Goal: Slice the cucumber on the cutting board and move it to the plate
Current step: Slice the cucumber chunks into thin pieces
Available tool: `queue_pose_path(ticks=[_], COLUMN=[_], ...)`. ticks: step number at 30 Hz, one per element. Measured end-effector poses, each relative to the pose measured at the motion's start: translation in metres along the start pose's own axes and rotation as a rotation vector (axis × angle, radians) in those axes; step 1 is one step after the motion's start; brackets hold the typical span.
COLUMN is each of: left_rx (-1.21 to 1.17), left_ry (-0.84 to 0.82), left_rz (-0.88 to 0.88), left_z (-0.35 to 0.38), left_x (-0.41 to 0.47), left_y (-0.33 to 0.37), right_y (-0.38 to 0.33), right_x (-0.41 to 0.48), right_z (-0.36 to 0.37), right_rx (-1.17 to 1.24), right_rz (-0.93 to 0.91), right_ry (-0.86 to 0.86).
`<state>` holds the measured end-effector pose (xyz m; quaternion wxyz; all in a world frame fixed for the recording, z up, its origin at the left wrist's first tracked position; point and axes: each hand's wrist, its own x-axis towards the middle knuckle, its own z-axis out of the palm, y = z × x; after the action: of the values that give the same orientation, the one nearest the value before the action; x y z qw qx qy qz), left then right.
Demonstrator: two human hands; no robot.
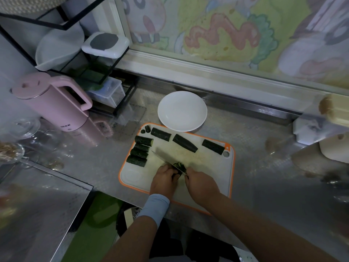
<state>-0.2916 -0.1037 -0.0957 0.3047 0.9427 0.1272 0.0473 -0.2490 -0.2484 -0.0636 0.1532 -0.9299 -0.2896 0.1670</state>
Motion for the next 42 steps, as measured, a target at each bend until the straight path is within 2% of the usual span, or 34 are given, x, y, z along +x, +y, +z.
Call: queue_pose_path(ticks=[9, 22, 28, 42], left_rx=[0.014, 0.005, 0.020, -0.001], left_ry=[-0.034, -0.013, -0.057, -0.006], left_rz=[-0.030, -0.008, -0.107, -0.050], left_z=[-0.001, 0.002, -0.002, 0.003], left_x=[0.000, -0.001, 0.001, -0.001], left_y=[-0.001, -0.003, 0.000, -0.004], right_y=[0.010, -0.001, 0.004, 0.000], right_x=[-0.026, 0.001, -0.017, -0.005], right_z=[-0.005, 0.007, -0.002, 0.008], right_rx=[0.020, 0.000, 0.042, 0.028], right_rz=[0.028, 0.027, 0.009, 0.032], right_ry=[0.031, -0.002, 0.051, -0.009])
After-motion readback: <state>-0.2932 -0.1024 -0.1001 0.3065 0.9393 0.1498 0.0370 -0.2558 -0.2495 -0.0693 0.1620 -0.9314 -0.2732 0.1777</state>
